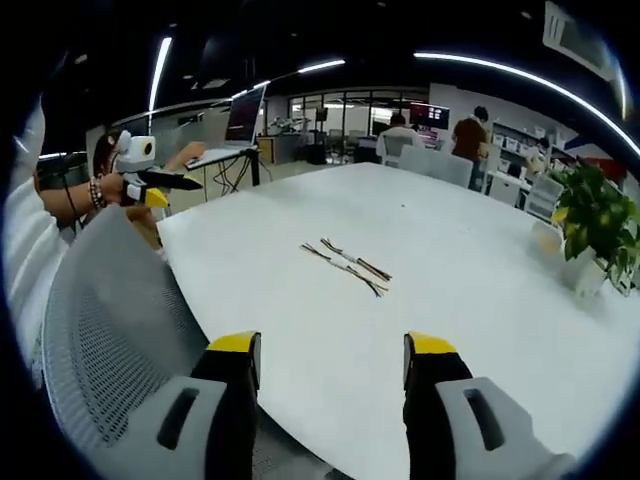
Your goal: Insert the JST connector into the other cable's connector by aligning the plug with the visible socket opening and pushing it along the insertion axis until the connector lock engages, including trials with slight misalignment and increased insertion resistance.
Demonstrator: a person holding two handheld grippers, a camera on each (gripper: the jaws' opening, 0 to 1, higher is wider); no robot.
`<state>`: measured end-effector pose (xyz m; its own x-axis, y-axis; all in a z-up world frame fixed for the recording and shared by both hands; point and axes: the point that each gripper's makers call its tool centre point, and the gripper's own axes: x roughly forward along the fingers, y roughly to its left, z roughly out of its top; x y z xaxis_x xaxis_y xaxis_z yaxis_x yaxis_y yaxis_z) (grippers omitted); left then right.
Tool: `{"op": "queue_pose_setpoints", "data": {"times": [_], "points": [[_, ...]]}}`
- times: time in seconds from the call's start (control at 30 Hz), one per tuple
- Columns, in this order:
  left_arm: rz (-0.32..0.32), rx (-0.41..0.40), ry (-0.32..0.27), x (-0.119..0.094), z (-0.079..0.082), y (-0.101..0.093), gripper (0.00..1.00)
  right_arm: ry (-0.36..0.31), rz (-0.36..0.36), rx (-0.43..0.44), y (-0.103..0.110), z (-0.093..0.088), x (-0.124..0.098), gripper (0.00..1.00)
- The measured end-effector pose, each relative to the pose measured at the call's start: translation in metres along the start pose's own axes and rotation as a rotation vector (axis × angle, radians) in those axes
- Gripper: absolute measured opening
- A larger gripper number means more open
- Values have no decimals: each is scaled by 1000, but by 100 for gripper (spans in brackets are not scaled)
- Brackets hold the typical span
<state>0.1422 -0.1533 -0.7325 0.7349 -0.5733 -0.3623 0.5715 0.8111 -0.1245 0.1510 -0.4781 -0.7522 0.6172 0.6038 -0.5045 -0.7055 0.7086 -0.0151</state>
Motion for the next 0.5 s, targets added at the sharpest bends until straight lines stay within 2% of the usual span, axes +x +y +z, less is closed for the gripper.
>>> {"op": "queue_pose_setpoints", "data": {"times": [0.23, 0.5], "points": [[-21, -17, 72, 6, -23, -2, 79, 43, 5, 24, 0, -17, 7, 56], [-40, -41, 113, 7, -40, -7, 79, 92, 14, 34, 4, -32, 11, 56]]}}
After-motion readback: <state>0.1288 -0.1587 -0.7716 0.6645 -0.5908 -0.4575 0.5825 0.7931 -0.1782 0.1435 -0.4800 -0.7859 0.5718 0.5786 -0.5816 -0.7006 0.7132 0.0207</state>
